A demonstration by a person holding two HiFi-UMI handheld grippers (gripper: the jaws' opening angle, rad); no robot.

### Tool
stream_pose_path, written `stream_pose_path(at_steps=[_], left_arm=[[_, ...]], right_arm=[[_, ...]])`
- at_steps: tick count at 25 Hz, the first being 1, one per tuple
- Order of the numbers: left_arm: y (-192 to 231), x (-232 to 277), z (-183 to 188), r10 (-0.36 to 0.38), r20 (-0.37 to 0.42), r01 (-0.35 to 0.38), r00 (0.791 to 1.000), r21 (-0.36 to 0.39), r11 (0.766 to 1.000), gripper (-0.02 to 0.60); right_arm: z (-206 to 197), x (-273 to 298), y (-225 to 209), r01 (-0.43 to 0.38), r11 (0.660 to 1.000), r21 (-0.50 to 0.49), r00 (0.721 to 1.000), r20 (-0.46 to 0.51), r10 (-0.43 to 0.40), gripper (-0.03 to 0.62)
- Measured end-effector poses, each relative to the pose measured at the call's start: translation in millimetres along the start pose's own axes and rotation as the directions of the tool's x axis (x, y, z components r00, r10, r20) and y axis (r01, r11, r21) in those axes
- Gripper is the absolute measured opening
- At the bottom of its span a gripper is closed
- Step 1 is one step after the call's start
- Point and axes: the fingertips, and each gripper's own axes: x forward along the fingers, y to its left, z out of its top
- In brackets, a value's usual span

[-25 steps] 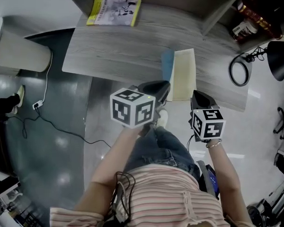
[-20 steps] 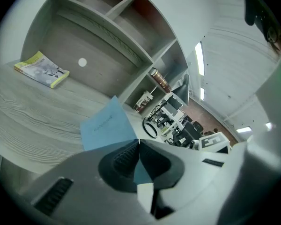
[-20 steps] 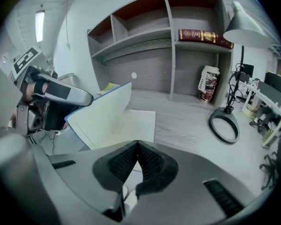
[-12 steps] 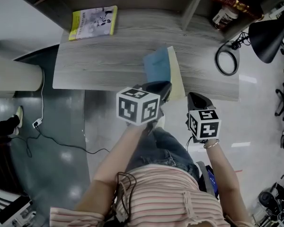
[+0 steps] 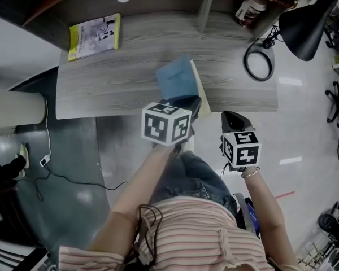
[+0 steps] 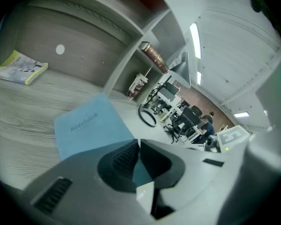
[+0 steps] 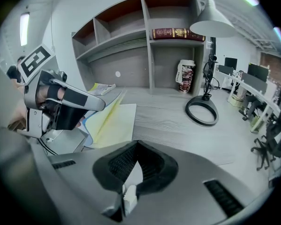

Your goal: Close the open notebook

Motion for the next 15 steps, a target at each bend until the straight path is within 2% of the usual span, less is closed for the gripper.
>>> stream_pose_path(at_steps=[10,15], left_arm=[[-2.9,27.1,-7.8,-0.02,-0.034,0.02,0.999,-0.027,0.999,0.018],[-1.1,42.0,-13.3,-0.007,-0.068,0.006,0.998,-0.009,1.0,0.026]], right_arm=[[-13.2,-3.9,-17.2,0.031,0.999,0.035,0.999,-0.018,-0.031,0.008],[-15.6,-4.6,-24.9,0.042,0.998,0.047,0.999,-0.025,-0.041,0.008]])
